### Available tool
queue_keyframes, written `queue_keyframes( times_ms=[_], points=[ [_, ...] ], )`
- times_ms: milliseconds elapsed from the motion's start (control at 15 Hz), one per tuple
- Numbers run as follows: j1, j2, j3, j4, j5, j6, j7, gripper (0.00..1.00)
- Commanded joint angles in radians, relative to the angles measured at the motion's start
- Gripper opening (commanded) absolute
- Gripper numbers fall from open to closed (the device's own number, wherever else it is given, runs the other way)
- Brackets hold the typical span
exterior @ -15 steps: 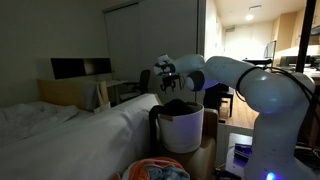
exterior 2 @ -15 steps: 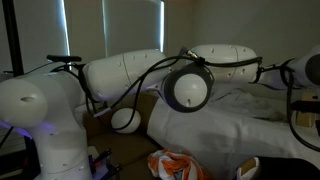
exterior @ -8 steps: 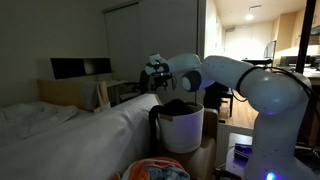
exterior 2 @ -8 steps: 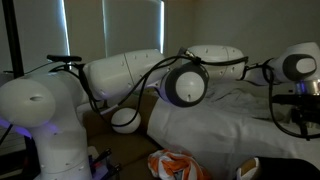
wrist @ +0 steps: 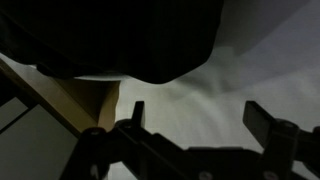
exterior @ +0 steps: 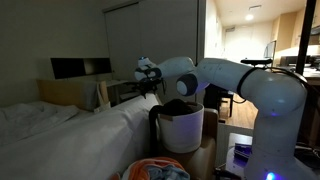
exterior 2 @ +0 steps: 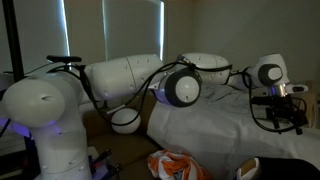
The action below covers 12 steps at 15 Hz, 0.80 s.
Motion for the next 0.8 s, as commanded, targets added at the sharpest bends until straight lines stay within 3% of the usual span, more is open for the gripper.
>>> queue_keyframes(
  times_ms=[0, 267, 733],
  points=[
    [0.008, -0.022, 0.012, -0.011, -0.004, 0.018, -0.015, 1.0],
    [0.014, -0.072, 0.012, 0.003, -0.01, -0.004, -0.02, 1.0],
    [0.069, -0.228, -0.035, 0.003, -0.042, -0.053, 0.14, 1.0]
  ],
)
